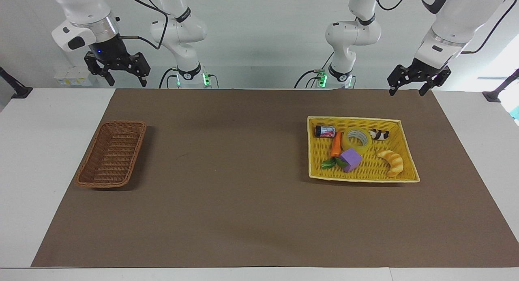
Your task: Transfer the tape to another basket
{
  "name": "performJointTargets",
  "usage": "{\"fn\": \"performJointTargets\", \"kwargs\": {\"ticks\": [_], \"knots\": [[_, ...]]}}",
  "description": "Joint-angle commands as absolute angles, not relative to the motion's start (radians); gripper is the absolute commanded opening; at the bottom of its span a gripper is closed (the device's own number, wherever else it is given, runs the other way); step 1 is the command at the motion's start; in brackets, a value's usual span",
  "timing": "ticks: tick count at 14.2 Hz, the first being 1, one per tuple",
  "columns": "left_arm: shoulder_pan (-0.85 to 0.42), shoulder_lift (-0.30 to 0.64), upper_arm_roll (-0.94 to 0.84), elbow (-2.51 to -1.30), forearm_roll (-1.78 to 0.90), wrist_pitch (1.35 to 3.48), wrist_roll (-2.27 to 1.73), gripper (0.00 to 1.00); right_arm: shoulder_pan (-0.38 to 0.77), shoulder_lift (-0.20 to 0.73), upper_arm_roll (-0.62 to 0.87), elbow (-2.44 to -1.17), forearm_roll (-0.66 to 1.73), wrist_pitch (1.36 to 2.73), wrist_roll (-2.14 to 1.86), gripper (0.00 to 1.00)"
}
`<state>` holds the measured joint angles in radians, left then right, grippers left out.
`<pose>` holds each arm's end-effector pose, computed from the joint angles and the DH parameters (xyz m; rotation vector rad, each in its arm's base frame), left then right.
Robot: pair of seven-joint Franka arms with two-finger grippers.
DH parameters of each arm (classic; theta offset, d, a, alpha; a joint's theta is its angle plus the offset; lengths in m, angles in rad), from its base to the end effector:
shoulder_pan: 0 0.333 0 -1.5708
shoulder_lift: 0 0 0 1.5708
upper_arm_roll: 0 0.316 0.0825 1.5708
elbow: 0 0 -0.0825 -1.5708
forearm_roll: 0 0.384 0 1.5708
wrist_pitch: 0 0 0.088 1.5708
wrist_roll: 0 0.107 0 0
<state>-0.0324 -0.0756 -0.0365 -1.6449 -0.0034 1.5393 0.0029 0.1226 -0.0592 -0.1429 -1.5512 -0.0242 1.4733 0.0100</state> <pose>0.5257 -0.0374 0.6278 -3.1389 0.1126 0.0472 0.5259 -0.0161 0.6569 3.1255 -0.0502 -0.0303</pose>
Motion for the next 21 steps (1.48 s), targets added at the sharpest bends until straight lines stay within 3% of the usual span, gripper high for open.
{"fn": "performJointTargets", "kwargs": {"ticks": [1,9,19,21], "knots": [[-0.029,-0.115,-0.038,-1.733,-0.015,1.601,0.006,1.0,0.11,-0.074,-0.14,-1.574,-0.021,1.493,-0.018,1.0],[-0.037,-0.227,-0.041,-2.055,-0.015,1.868,0.006,1.0,0.11,-0.074,-0.14,-1.574,-0.021,1.493,-0.018,1.0],[-0.06,-0.232,-0.041,-2.316,-0.046,2.127,0.161,1.0,0.11,-0.074,-0.14,-1.575,-0.02,1.493,-0.018,1.0],[-0.051,-0.204,-0.041,-2.322,-0.048,2.158,0.246,1.0,0.11,-0.074,-0.14,-1.575,-0.02,1.493,-0.018,1.0]]}}
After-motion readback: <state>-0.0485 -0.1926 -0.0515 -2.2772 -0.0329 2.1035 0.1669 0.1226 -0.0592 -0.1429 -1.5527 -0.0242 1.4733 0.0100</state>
